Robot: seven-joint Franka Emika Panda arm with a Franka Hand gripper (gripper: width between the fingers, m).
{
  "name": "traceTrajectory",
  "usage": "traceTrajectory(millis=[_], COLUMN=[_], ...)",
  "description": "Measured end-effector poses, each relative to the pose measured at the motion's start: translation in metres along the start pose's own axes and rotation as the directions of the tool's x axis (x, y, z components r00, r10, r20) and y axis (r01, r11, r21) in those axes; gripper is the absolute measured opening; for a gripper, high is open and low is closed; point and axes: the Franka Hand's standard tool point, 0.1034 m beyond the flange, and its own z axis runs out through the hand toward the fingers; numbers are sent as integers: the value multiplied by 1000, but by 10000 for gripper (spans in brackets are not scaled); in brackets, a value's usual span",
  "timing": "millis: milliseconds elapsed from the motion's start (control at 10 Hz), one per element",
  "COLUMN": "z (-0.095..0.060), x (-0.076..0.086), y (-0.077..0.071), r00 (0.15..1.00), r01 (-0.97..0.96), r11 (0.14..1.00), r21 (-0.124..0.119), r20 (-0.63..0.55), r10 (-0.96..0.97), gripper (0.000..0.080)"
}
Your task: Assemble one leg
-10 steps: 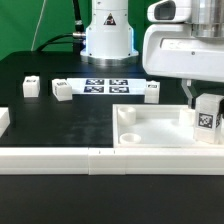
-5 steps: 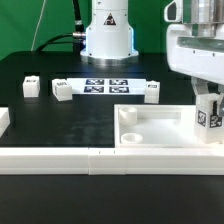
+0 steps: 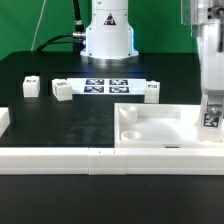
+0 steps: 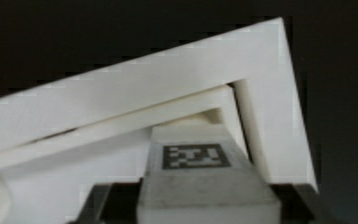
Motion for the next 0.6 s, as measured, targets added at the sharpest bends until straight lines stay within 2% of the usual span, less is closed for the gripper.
traceTrajectory(millis=[600], z=[-1], x=[5], y=[-2], r00=[999], r01=[-51], r11=[999], r21=[6], r20=[-5], r10=[51], gripper=[294])
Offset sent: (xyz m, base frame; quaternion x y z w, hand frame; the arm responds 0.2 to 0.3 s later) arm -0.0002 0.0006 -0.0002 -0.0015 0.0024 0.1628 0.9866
